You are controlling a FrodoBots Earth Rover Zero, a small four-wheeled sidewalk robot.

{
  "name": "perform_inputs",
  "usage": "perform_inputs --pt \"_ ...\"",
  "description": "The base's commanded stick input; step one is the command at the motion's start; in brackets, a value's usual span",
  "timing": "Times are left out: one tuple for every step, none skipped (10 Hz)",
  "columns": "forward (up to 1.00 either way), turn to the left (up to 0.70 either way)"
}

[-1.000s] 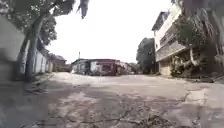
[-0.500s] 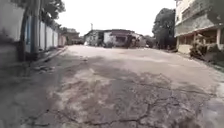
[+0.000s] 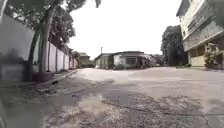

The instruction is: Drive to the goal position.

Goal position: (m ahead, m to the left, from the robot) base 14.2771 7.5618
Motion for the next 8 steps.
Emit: perform_inputs --pt "0.85 0.00" --pt "0.85 0.00" --pt "0.85 0.00" --pt "0.85 0.00" --pt "0.85 0.00" --pt "0.85 0.00" --pt "0.85 0.00" --pt "0.85 0.00"
